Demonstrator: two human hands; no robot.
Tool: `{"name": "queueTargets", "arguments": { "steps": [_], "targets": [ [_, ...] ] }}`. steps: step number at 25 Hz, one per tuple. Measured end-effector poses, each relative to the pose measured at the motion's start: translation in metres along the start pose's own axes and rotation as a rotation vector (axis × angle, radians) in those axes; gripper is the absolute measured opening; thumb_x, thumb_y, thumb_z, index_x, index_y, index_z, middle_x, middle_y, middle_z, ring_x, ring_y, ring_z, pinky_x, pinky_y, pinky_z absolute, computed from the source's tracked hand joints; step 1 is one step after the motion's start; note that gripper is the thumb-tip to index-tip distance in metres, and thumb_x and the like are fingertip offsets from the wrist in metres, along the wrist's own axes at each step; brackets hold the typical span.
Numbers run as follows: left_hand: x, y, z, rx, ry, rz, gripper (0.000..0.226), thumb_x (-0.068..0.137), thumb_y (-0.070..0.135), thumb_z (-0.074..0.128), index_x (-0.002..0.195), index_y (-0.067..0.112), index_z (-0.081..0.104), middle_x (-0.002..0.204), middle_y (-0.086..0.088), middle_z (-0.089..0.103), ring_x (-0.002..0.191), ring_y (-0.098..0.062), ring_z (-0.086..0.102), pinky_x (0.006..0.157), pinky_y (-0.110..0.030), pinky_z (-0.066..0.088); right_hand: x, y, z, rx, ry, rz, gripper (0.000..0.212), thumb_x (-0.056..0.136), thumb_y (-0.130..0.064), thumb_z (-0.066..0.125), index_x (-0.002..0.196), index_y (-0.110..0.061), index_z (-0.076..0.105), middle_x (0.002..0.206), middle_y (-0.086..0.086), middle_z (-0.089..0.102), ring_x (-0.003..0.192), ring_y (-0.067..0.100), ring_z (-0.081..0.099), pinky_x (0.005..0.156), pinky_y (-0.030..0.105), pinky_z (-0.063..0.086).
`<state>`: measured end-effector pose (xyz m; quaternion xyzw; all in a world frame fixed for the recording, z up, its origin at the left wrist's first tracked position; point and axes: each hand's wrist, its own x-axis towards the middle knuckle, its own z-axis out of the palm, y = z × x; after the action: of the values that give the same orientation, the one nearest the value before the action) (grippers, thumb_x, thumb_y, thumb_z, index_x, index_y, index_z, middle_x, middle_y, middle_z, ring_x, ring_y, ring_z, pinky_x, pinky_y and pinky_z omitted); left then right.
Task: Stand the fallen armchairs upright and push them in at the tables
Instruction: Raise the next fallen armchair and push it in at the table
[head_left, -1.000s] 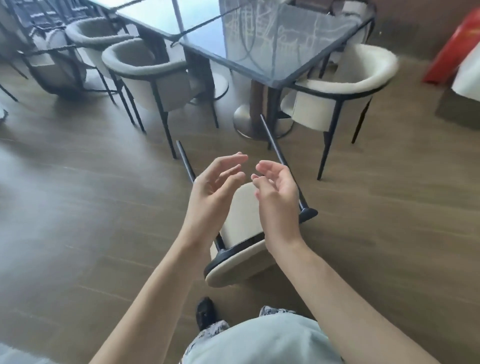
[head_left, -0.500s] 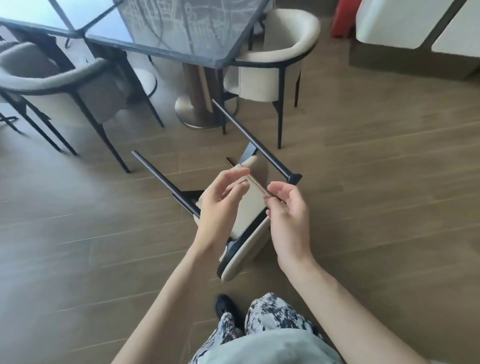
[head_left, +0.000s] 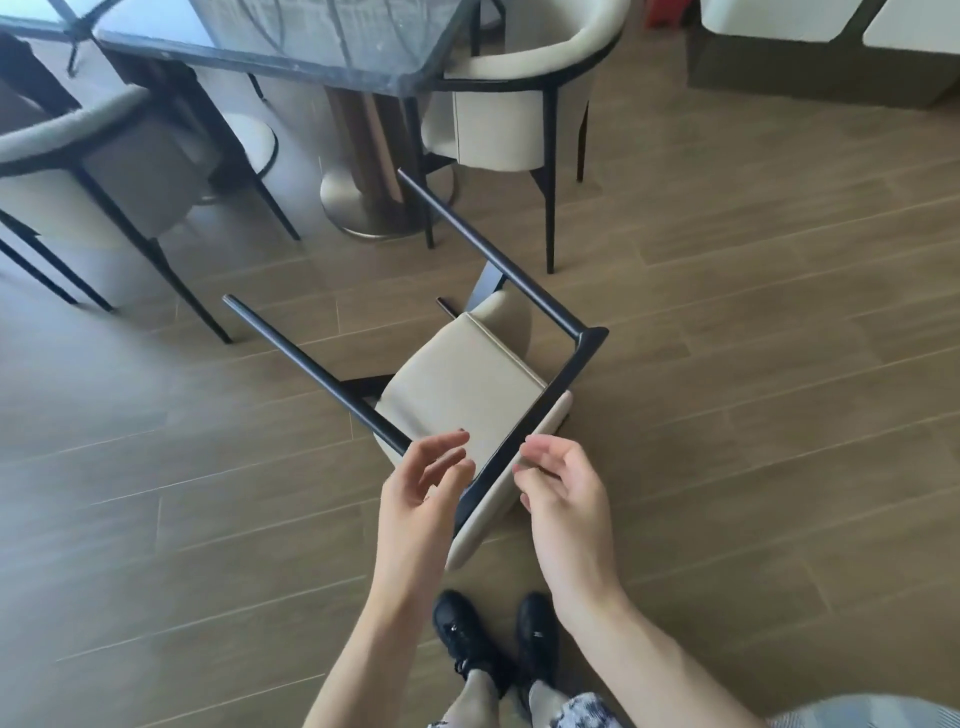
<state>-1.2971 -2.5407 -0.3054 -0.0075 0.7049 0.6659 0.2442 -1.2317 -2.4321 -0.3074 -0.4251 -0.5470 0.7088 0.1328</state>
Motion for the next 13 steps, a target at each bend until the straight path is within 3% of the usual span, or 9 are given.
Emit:
{"name": "queueTargets", "arguments": {
  "steps": [5, 8, 10, 13],
  "targets": [
    [0.022, -0.085, -0.010, 0.048, 0.048, -0.071, 0.023, 0.089, 0.008, 0.073, 0.103, 0.027, 0.072, 0.106, 0.013, 0.076, 0.107, 0.004, 0.067, 0.076, -0.010, 0.050, 0.036, 0.067, 0.014, -0.102, 0.005, 0.000, 0.031, 0.088, 0.002, 0.058, 0.109, -0.020, 0.064, 0.114, -0.004, 0.069, 0.103, 0.004, 0.068, 0.089, 0.022, 0.052],
    [0.033, -0.131, -0.008, 0.097, 0.037, -0.119, 0.027, 0.085, 0.009, 0.076, 0.103, 0.028, 0.071, 0.105, 0.015, 0.075, 0.102, 0.001, 0.069, 0.082, -0.026, 0.056, 0.055, 0.105, 0.020, -0.157, 0.015, 0.007, 0.035, 0.086, 0.004, 0.059, 0.109, -0.023, 0.063, 0.114, -0.008, 0.068, 0.107, 0.004, 0.066, 0.082, 0.018, 0.053],
    [0.044, -0.153, -0.003, 0.170, 0.048, -0.133, 0.029, 0.079, 0.021, 0.075, 0.106, 0.031, 0.069, 0.109, 0.014, 0.073, 0.108, -0.002, 0.066, 0.093, -0.040, 0.056, 0.068, 0.122, 0.022, -0.203, 0.021, 0.003, 0.038, 0.085, 0.004, 0.059, 0.112, -0.022, 0.061, 0.116, -0.009, 0.066, 0.110, 0.005, 0.064, 0.088, 0.022, 0.054],
    [0.066, -0.185, 0.005, 0.306, 0.005, -0.089, 0.041, 0.075, 0.034, 0.071, 0.116, 0.032, 0.063, 0.116, 0.013, 0.068, 0.117, -0.002, 0.060, 0.100, -0.041, 0.052, 0.093, 0.148, 0.022, -0.328, 0.026, -0.043, 0.043, 0.084, 0.006, 0.056, 0.117, -0.021, 0.060, 0.120, -0.009, 0.064, 0.114, 0.005, 0.062, 0.094, 0.025, 0.051]
  ]
}}
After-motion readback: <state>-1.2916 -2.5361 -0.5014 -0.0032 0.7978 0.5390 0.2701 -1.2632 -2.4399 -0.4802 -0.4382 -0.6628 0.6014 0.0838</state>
